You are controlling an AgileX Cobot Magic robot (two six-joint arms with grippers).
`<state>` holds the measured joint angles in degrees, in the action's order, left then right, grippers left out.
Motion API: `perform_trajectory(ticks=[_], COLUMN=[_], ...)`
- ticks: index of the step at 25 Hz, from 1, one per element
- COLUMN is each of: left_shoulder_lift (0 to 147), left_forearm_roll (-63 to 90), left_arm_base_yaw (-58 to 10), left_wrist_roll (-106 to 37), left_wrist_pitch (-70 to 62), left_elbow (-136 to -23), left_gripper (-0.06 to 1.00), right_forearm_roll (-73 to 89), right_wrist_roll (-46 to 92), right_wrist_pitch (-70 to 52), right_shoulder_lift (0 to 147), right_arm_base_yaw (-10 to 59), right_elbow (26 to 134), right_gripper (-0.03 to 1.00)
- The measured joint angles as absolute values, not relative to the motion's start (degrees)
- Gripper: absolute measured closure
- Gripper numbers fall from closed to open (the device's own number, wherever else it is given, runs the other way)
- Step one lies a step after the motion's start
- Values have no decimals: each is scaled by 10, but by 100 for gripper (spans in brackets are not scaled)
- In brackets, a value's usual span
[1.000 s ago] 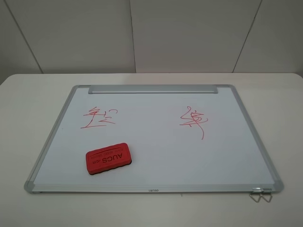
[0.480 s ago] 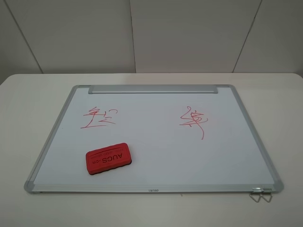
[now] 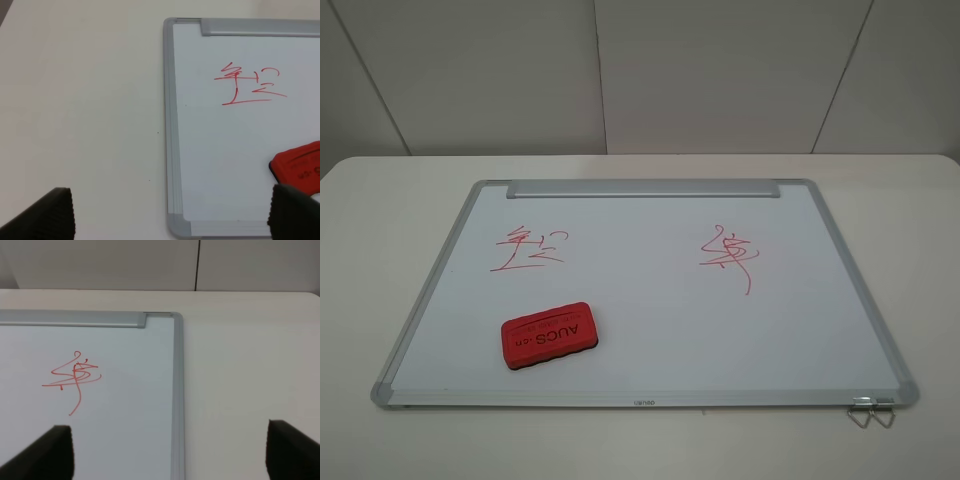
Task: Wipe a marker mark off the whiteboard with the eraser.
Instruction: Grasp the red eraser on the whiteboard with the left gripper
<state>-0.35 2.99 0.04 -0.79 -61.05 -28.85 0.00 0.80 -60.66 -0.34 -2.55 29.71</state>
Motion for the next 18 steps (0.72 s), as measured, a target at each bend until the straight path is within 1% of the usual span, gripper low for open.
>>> perform_trajectory(ticks=[4, 8, 10, 15, 18], left_shoulder_lift=[34, 158, 243, 470, 607], left_forearm_roll=[30, 38, 51, 92, 137], left_arm_base_yaw=[-19, -35, -35, -35, -35], left_wrist_roll=[-7, -12, -36, -151, -213], left_wrist_pitch=[-601, -552, -517, -407, -377], left_elbow=[-294, -319, -337, -396, -446], left_gripper=[17, 17, 17, 17, 17], right_forearm_roll=[0, 0, 0, 0, 0], right_wrist_roll=[8, 8, 8, 8, 8], right_wrist_pitch=[-607, -607, -607, -607, -607], right_shoulder_lift=[-3, -3, -3, -3, -3], right_arm_base_yaw=[-26, -26, -26, -26, -26], right_elbow=[297, 297, 297, 297, 297], right_gripper=[27, 27, 27, 27, 27])
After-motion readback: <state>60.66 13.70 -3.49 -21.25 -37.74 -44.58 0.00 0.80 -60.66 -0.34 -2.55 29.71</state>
